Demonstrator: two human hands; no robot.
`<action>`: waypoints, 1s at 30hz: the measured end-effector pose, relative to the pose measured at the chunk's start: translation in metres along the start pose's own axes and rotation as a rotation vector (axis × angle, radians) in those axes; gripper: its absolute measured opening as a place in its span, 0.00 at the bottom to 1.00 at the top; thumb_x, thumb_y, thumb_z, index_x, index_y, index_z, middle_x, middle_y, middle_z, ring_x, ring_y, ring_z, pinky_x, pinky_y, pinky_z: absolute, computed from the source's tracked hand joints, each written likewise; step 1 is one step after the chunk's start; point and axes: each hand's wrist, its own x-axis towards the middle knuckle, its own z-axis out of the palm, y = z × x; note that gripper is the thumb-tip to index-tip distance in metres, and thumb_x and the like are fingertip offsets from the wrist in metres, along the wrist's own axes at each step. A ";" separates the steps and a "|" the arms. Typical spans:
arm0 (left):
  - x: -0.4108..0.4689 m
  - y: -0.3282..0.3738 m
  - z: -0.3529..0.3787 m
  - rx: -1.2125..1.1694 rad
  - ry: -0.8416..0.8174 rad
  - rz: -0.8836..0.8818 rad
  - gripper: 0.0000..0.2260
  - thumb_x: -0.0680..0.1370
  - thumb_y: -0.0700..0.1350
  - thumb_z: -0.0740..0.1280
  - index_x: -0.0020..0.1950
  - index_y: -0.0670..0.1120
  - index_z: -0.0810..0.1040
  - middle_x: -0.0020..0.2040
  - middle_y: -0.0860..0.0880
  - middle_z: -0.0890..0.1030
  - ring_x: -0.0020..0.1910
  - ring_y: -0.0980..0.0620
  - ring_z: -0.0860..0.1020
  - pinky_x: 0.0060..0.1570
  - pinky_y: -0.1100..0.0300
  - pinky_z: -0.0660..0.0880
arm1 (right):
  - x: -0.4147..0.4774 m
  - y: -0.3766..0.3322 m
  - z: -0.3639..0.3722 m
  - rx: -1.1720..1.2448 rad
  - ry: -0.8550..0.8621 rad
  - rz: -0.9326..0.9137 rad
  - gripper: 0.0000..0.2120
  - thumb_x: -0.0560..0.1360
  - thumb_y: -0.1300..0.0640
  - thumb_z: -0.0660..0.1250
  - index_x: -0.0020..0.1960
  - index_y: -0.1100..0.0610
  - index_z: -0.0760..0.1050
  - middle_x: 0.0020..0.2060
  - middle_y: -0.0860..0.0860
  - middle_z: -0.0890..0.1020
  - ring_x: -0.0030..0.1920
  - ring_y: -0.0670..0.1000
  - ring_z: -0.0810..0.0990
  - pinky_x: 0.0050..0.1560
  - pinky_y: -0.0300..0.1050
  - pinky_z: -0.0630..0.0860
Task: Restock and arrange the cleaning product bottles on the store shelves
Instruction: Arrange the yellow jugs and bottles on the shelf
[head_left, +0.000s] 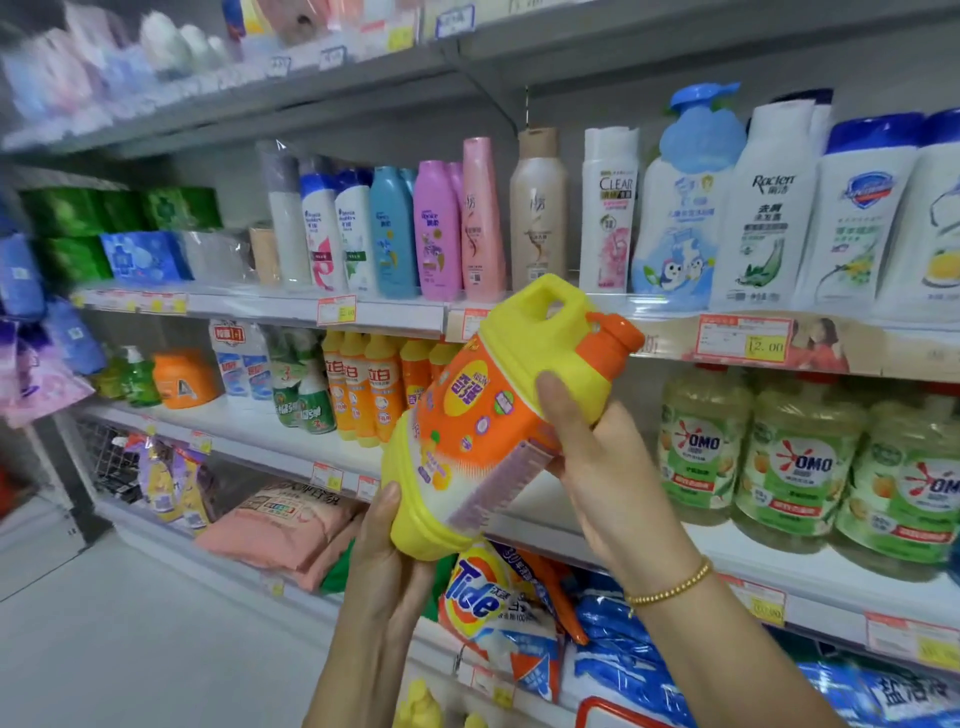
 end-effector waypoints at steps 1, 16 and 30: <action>-0.002 0.004 -0.001 0.020 -0.023 0.018 0.43 0.44 0.53 0.85 0.57 0.45 0.82 0.53 0.44 0.84 0.49 0.49 0.84 0.40 0.55 0.81 | -0.002 -0.002 0.003 -0.051 0.033 -0.015 0.39 0.63 0.41 0.77 0.68 0.55 0.70 0.56 0.52 0.83 0.55 0.53 0.82 0.56 0.54 0.79; -0.039 0.046 0.041 0.066 0.115 -0.133 0.12 0.76 0.46 0.65 0.56 0.41 0.75 0.47 0.34 0.80 0.45 0.40 0.84 0.36 0.52 0.82 | 0.070 -0.051 0.001 0.042 0.165 0.411 0.07 0.73 0.55 0.71 0.47 0.57 0.75 0.30 0.53 0.84 0.30 0.49 0.83 0.27 0.45 0.79; -0.034 0.063 -0.012 0.694 -0.119 -0.341 0.14 0.69 0.49 0.70 0.52 0.45 0.81 0.44 0.47 0.84 0.39 0.50 0.82 0.41 0.62 0.77 | 0.041 -0.029 0.014 -0.349 -0.244 0.065 0.37 0.51 0.66 0.81 0.58 0.57 0.75 0.46 0.52 0.85 0.45 0.51 0.84 0.42 0.45 0.80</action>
